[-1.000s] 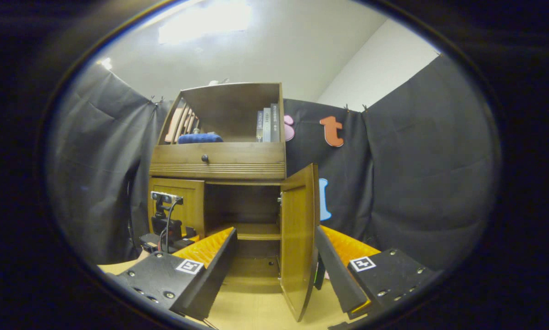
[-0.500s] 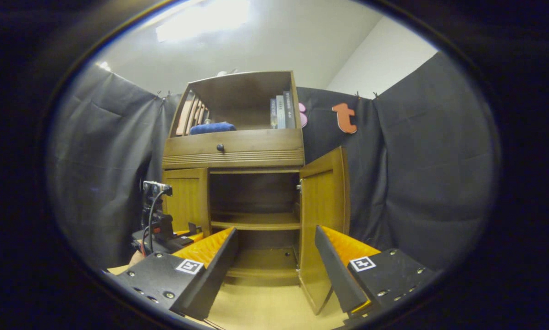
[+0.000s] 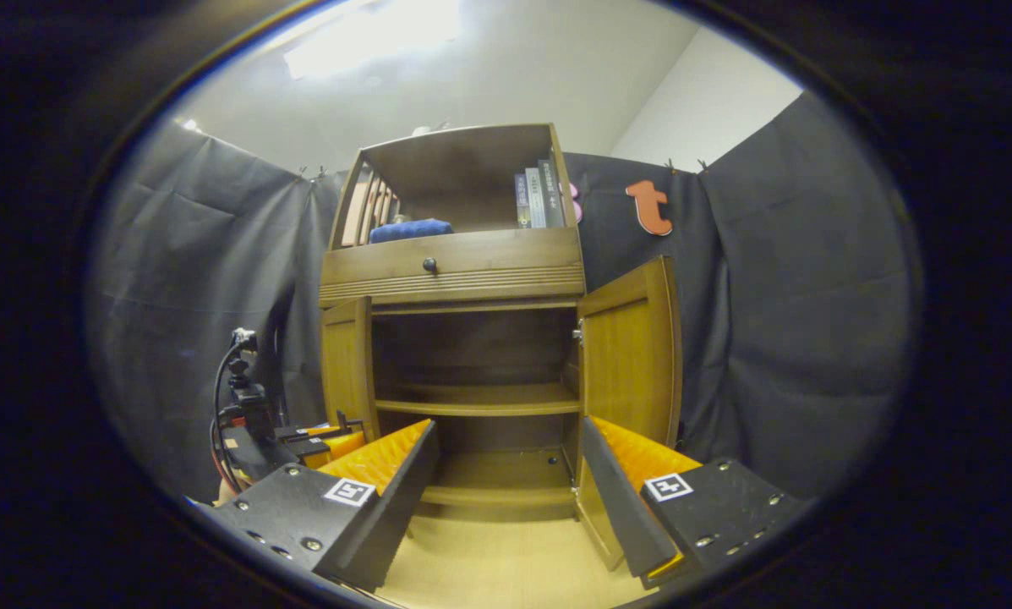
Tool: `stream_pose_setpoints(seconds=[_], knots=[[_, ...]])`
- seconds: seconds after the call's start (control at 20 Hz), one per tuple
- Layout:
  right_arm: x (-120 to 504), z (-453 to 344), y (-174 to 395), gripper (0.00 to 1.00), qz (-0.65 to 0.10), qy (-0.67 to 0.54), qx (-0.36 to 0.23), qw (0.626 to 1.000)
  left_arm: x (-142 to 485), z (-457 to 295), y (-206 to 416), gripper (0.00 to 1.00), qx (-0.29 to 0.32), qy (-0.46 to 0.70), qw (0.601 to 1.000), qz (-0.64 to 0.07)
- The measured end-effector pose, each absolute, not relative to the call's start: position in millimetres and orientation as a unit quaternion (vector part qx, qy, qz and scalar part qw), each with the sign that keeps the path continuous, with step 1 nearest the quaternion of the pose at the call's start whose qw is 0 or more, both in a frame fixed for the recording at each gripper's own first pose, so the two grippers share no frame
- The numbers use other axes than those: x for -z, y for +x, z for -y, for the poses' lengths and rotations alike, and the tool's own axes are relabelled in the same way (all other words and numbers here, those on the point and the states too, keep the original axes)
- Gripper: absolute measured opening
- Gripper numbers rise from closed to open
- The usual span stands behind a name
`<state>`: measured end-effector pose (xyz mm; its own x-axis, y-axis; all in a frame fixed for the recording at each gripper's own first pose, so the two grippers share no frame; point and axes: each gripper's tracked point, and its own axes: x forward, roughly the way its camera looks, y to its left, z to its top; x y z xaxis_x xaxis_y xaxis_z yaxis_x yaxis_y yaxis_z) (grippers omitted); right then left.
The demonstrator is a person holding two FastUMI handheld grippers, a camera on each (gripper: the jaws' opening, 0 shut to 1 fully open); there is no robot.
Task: Open the right door of the double-door shoe cabinet with the right hand, and open the left door with the left hand.
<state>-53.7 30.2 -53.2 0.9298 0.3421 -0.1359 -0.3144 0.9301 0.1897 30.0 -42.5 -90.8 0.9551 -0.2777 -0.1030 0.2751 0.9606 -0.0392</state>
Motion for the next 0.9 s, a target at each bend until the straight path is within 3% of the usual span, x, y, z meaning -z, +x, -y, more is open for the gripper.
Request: stream_pose_setpoints(seconds=[0.35,0.9], knots=[[53.7,-42.6,-70.1,1.00,-0.079,0.090,-0.183,0.976,86.8,11.8,-1.9,0.31,0.136,-0.017,0.988,-0.072],[39.5,-50.1,-84.0,0.97,-0.065,0.074,-0.191,0.977,81.1,-33.0,-32.3,0.30,0.062,-0.003,0.995,-0.083]])
